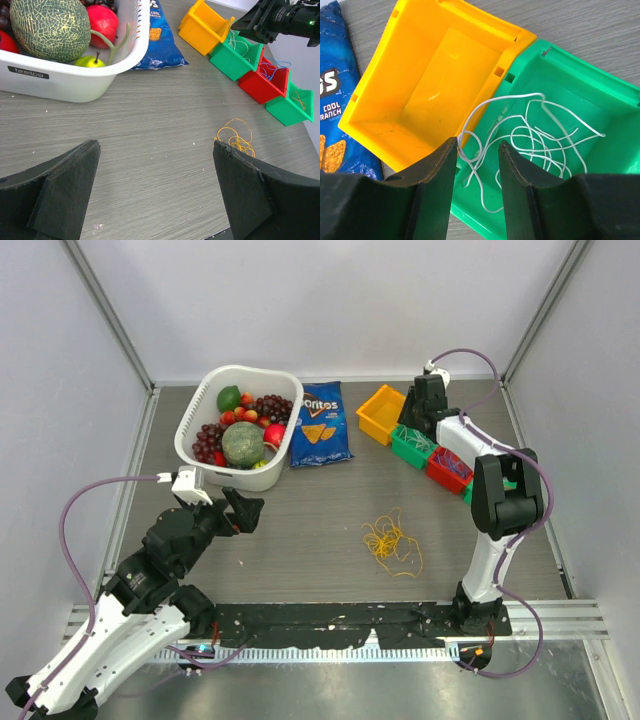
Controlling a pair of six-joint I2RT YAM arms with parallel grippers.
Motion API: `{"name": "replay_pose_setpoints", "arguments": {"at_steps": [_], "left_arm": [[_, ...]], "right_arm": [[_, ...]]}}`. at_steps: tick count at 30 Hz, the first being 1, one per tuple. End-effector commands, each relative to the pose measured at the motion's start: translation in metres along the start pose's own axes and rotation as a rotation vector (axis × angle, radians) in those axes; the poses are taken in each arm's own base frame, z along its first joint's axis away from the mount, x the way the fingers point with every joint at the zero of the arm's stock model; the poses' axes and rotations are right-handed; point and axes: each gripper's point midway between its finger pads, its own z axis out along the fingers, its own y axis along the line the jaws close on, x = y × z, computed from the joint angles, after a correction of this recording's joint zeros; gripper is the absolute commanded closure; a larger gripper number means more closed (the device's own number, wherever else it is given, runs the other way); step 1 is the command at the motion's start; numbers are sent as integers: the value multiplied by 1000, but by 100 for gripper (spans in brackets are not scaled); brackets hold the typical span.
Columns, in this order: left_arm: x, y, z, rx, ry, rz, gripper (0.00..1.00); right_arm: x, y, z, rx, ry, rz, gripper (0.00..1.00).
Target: Untangle the cables
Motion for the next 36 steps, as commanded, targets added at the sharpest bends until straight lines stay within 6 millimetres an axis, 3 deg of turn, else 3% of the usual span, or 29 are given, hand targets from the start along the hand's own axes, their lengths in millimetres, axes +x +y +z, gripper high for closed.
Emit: {"name": "replay_pose_setpoints", "arguments": {"at_steps": [1,9,15,20,25,30,32,34,36], "left_arm": [[-10,-7,3,25,-37,-13,0],[-9,-8,5,24,-29,-10,0],[-9,-8,7,18,-29,-10,1],[-7,-8,8,19,-25,-12,0],[-4,-10,12,26,-9,-12,0],[8,-14,17,34,60,15,0],[14,-17,20,43,98,35,0],[20,-21,23,57,140,42,0],[32,-31,27,103,199,38,1]], "right_arm": [[-27,16,-1,-52,-70,-7,56],[-20,15,9,-49,-47,-19,74],[-27,12,-6,-34,-58,-10,96],[-21,1,-38,-31,-68,63,99],[7,-12,-41,-22,-8,138,99],[17,-19,-31,-32,52,171,92],[12,-18,-34,-27,68,149,85],[7,-15,-45,-27,93,108,72],[0,-11,-67,-9,61,42,47]]}}
